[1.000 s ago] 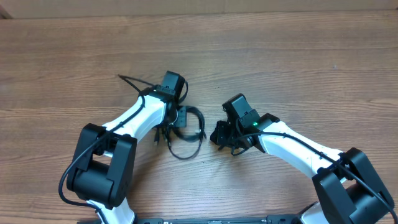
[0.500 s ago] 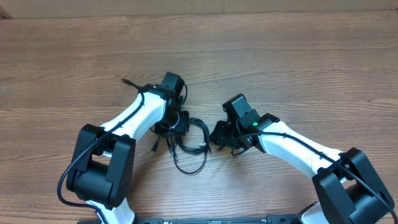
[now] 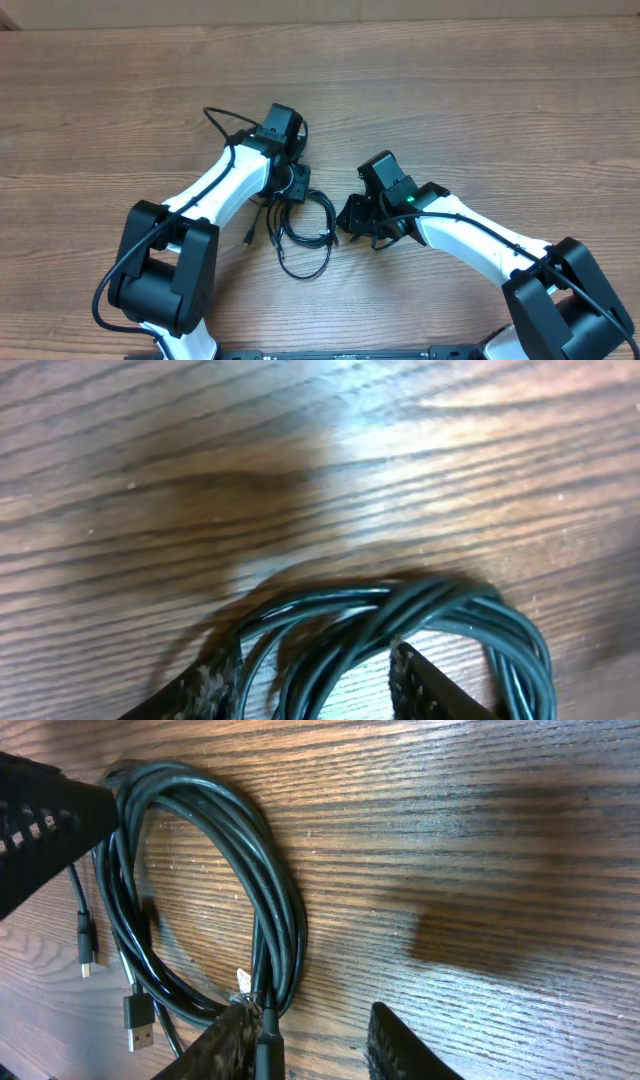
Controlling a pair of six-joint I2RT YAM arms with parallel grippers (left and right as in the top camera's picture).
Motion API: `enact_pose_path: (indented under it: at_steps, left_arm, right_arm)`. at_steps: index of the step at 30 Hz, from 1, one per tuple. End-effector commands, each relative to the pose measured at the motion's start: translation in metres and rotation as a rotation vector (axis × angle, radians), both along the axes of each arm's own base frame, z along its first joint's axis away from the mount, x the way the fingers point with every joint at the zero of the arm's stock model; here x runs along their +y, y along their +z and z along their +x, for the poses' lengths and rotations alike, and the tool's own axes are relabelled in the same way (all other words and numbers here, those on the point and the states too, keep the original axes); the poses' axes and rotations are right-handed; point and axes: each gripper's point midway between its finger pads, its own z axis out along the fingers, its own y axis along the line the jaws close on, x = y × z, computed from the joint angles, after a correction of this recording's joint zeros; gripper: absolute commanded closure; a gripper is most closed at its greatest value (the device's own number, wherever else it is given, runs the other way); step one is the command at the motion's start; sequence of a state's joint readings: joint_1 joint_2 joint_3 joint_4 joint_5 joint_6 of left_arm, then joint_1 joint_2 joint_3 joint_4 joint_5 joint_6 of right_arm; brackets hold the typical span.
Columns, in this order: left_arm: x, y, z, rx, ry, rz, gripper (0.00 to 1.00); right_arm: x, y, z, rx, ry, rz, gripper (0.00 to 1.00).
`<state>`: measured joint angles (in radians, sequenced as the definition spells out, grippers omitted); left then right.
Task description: Untangle cables
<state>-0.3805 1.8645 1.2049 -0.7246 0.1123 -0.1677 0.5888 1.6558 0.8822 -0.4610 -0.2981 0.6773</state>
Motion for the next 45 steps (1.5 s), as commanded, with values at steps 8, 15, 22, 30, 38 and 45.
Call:
enact_pose_path:
  at_steps: [8, 15, 22, 30, 38, 45]
  left_arm:
    - [-0.01, -0.02, 0.0, 0.0, -0.226, 0.0, 0.48]
    - [-0.01, -0.038, -0.004, 0.043, -0.226, 0.003, 0.71]
    - [-0.015, -0.021, -0.014, 0.097, -0.245, -0.031, 0.88]
    - [-0.017, 0.003, -0.008, 0.099, -0.278, -0.023, 0.33]
    - [-0.013, -0.025, -0.023, 0.116, -0.28, -0.03, 0.34]
    - [-0.008, -0.039, -0.036, 0.137, -0.28, -0.024, 0.96]
  right_arm:
    - [-0.001, 0.004, 0.002, -0.022, 0.0, 0.002, 0.62]
    - [-0.001, 0.004, 0.002, -0.022, 0.0, 0.002, 0.62]
    - [-0.001, 0.004, 0.002, -0.023, 0.0, 0.002, 0.6]
    - [-0.001, 0.004, 0.001, -0.02, 0.0, 0.0, 0.56]
    - [-0.001, 0.004, 0.002, -0.02, 0.0, 0.0, 0.54]
    - [-0.001, 0.004, 0.002, -0.02, 0.0, 0.0, 0.55]
